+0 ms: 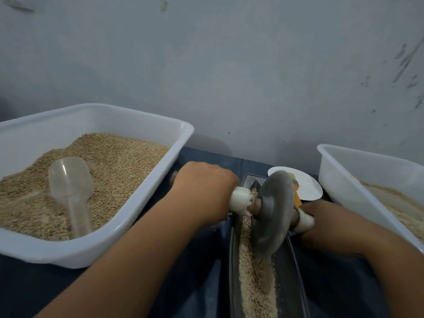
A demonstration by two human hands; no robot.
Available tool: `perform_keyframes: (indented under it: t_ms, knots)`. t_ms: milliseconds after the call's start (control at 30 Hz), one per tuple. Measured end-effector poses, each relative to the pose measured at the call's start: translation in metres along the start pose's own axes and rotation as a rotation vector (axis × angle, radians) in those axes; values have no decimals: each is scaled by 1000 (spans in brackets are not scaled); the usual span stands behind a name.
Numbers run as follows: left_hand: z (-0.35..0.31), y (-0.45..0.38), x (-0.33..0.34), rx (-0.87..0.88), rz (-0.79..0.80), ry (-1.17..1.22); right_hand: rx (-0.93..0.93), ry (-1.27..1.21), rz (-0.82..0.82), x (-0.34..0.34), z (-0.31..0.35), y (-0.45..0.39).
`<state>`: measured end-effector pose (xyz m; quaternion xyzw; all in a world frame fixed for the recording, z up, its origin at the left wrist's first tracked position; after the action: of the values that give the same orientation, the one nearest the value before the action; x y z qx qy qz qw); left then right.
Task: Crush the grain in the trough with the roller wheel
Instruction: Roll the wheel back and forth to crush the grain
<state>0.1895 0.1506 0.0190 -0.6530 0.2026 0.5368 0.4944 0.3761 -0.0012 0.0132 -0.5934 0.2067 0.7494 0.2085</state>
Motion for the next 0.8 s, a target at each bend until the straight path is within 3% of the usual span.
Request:
perform_keyframes:
  t_ms: [100,233,300,433,467,500,533,600,667,733,800]
  knots:
    - [5,1,0,-39,93,60,-39,38,-89,-8,8,-2]
    - [8,6,1,-53,359,122,8,-79,242,-14,17,14]
    - [8,6,1,-61,360,119,5,-68,238,-15,16,15]
    - [0,3,5,-97,60,38,-85,164,-311,-8,14,-1]
    - [-2,2,5,-107,-2,8,-111,206,-418,-7,15,-3]
    - [-3,2,6,-105,-28,-6,-115,202,-422,-6,14,-2]
    - [-2,2,6,-88,-10,-3,-102,149,-320,-7,12,-1]
    - [0,3,6,-33,89,26,-32,3,42,-10,9,5]
    - [2,3,6,-17,140,52,3,-42,191,-12,8,10]
    - [1,2,8,-26,49,32,-32,-34,6,-9,8,5]
    - [-2,1,11,-69,-84,-2,-63,117,-350,-5,10,-2]
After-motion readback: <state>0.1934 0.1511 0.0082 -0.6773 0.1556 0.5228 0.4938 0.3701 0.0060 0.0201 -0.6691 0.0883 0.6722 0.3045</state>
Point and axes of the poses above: each hand's wrist, its own y-axis away from the middle knuckle, its own x-axis out of the palm, z = x × y, the point moved 1 cm from there along -y, towards the middle knuckle, and after that the axes turned 7 degrees about -z, right-handed, at the moved point
